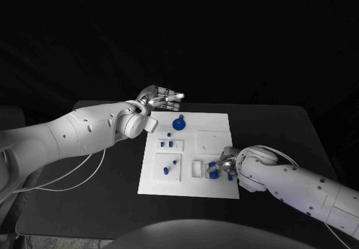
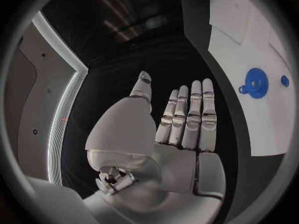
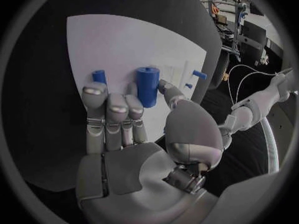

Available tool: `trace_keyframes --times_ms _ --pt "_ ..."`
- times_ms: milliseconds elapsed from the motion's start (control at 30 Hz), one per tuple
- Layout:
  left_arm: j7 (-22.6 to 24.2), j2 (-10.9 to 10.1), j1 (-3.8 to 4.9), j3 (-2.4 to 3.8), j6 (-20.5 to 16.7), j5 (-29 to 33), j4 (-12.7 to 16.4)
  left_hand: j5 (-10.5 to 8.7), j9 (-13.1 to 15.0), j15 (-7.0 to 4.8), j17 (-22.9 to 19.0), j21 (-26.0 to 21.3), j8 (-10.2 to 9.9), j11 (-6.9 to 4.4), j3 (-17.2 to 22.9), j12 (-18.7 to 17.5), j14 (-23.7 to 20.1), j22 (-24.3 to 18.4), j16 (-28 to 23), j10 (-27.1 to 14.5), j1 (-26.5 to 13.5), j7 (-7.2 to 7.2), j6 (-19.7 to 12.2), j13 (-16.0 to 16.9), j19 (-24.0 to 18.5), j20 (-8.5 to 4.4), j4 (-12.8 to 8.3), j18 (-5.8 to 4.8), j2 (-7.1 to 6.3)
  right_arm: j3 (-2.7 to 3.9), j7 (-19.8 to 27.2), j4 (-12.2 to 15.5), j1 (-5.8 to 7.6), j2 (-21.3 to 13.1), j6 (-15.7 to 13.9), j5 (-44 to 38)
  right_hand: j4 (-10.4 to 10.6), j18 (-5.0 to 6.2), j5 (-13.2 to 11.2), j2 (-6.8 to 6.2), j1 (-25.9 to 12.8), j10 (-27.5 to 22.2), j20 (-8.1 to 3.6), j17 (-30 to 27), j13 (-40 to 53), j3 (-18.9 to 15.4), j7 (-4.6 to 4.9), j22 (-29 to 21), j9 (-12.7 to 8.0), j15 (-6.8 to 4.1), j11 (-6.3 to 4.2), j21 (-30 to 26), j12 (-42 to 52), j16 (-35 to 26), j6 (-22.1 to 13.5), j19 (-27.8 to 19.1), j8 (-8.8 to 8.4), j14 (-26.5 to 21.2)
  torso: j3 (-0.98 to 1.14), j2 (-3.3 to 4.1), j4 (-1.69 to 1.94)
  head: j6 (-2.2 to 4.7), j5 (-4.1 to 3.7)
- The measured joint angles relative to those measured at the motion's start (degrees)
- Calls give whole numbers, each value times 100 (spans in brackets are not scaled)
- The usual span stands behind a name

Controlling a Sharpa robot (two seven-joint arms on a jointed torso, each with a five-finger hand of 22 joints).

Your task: Assemble the parts on the task board

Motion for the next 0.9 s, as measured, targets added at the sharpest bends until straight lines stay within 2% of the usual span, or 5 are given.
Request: trace_keyframes --times_ms 167,267,333,400,900 --pt "-9 -13 0 0 3 -1 -7 0 0 0 0 0 0 0 0 0 0 -10 0 0 0 0 0 0 0 0 0 0 0 -31 12 127 6 -118 -169 220 -128 7 73 47 -26 -49 0 5 0 60 0 14 -186 1 -26 0 0 0 -9 0 -102 -1 1 1 -2 12 15" --pt "-14 -20 0 0 4 -3 -8 0 0 0 0 0 0 0 0 0 0 -10 0 0 0 0 0 0 0 0 0 0 0 -47 9 260 36 -224 -250 403 -365 6 96 84 13 -52 0 5 0 252 -15 15 -1659 1 -29 0 0 0 7 0 -66 -1 3 1 -5 15 23" --pt "-16 -21 0 0 5 -4 -8 0 0 0 0 0 0 0 0 0 0 -10 0 0 0 0 0 0 0 0 0 0 0 -49 0 331 68 -274 -293 506 -637 6 96 86 16 -92 0 5 0 509 -23 15 -2025 -3 -31 0 0 0 -2 0 -92 3 4 2 -6 19 26" --pt "-18 -23 0 0 6 -4 -8 0 0 0 0 0 0 0 0 0 0 -10 0 0 0 0 0 0 0 0 0 1 0 -50 -17 413 118 -340 -349 613 -680 8 96 209 138 -87 0 5 0 549 5 15 -2069 -12 -26 0 0 0 7 0 -101 13 3 2 -7 21 28" --pt "-35 -31 0 0 16 -7 -6 0 0 0 0 0 0 0 0 0 0 -32 0 0 0 0 0 0 21 21 0 2 0 34 -93 809 331 -451 -524 1229 -644 7 -180 265 87 -69 0 -1 -15 483 -15 22 -2068 -12 -10 0 0 0 26 0 -95 14 -6 1 1 22 25"
